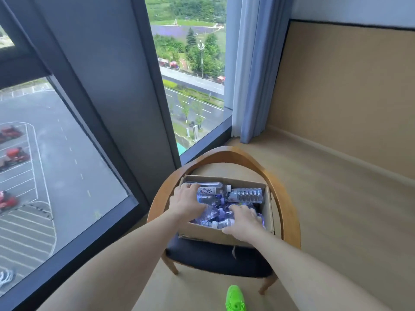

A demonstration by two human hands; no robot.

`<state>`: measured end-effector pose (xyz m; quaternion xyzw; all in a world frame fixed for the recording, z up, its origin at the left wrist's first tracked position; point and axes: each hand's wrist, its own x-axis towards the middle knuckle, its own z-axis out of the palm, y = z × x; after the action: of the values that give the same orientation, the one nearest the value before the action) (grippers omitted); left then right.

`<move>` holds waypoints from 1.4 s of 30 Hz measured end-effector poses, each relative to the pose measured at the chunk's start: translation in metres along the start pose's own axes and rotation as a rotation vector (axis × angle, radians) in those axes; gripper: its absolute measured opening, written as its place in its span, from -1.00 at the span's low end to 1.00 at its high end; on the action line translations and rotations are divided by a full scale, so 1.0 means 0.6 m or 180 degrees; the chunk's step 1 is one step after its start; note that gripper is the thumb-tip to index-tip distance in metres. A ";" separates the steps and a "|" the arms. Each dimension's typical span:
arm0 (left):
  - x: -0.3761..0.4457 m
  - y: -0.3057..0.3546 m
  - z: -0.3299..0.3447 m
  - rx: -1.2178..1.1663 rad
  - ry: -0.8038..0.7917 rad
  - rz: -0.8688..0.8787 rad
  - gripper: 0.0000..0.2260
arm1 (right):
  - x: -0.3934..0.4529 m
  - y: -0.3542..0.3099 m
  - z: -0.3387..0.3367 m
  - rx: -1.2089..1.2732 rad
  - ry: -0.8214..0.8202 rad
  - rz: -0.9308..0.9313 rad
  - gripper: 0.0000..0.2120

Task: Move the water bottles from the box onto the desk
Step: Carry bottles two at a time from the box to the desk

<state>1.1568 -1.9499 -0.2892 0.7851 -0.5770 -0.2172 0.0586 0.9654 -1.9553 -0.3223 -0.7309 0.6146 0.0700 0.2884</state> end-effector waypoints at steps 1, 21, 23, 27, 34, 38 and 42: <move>0.021 0.007 0.001 0.0009 -0.0004 -0.0027 -0.36 | 0.023 0.005 -0.007 0.0018 -0.0042 -0.0024 -0.29; 0.323 -0.032 0.155 0.0202 -0.0858 0.0030 -0.37 | 0.306 0.047 0.081 -0.0101 -0.1302 0.0370 -0.36; 0.351 -0.043 0.164 0.0274 -0.0979 0.0208 -0.38 | 0.311 0.040 0.102 -0.0242 -0.1513 0.0410 -0.42; 0.396 -0.056 0.177 0.0493 -0.1033 0.0473 -0.39 | 0.330 0.029 0.125 -0.0871 -0.1827 0.0312 -0.63; 0.432 -0.069 0.201 0.1018 -0.0991 0.0739 -0.31 | 0.362 0.023 0.139 -0.1782 -0.2208 -0.0089 -0.66; 0.436 -0.076 0.206 0.1240 -0.0937 0.0904 -0.32 | 0.354 0.006 0.158 -0.2045 -0.1986 -0.0112 -0.69; 0.439 -0.073 0.205 0.1317 -0.0897 0.0952 -0.38 | 0.354 0.014 0.158 -0.1930 -0.1842 -0.0184 -0.68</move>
<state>1.2081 -2.1613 -0.4869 0.6488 -0.7208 -0.1907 -0.1521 1.0311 -2.0898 -0.5001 -0.7498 0.4390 0.4420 0.2228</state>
